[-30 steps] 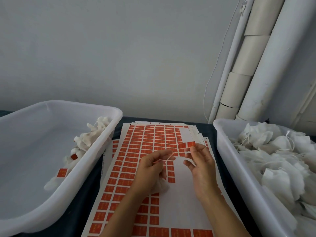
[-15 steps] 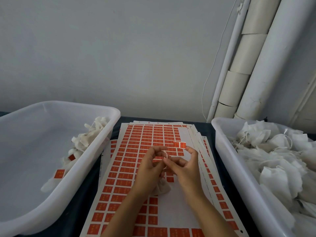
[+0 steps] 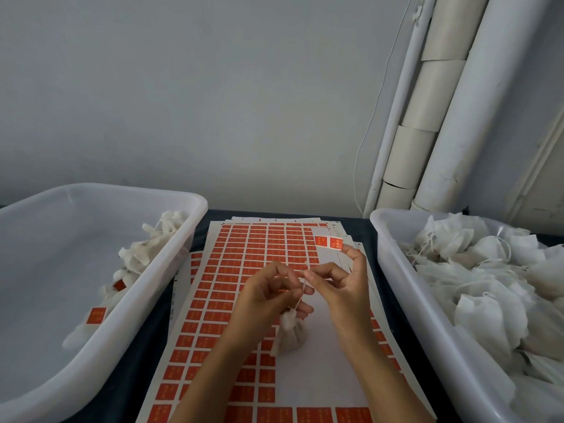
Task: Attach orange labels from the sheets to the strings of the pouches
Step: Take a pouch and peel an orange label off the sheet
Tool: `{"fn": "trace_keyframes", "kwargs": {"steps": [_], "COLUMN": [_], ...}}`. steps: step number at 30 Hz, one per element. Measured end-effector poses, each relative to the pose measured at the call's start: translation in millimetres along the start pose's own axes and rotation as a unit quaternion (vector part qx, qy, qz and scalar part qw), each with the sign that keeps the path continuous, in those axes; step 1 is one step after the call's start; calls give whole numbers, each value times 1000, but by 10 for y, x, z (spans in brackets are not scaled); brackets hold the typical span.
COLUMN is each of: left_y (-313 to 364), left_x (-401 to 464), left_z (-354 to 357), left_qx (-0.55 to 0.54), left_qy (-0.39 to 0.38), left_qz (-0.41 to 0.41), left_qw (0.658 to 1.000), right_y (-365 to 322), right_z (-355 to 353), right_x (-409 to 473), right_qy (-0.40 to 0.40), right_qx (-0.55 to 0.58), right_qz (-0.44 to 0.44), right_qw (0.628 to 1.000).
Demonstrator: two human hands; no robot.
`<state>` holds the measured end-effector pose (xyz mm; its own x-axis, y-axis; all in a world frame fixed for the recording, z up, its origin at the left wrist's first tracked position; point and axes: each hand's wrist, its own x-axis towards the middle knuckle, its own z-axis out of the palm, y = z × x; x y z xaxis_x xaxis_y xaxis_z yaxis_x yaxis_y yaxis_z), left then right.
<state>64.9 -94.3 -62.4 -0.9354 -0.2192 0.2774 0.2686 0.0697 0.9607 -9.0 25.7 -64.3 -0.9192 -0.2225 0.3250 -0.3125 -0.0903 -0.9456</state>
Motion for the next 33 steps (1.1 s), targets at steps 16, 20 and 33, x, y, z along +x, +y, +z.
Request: {"fn": "trace_keyframes", "kwargs": {"steps": [16,20,33], "left_y": [-51,-55,-93], "left_x": [14,10,29], "left_z": [27,18,19], "left_qx": [-3,-10,3], "left_qy": [27,37,40], "left_qz": [-50,-32,5], "left_qw": [998,999,999], "right_y": [-46,-11,-17], "right_z": [-63,-5,125], "right_x": [-51,-152,-238], "right_qy": [76,69,7], "right_qx": [68,83,150], "right_qz": [24,82,229], "right_qw": [995,991,962]}}
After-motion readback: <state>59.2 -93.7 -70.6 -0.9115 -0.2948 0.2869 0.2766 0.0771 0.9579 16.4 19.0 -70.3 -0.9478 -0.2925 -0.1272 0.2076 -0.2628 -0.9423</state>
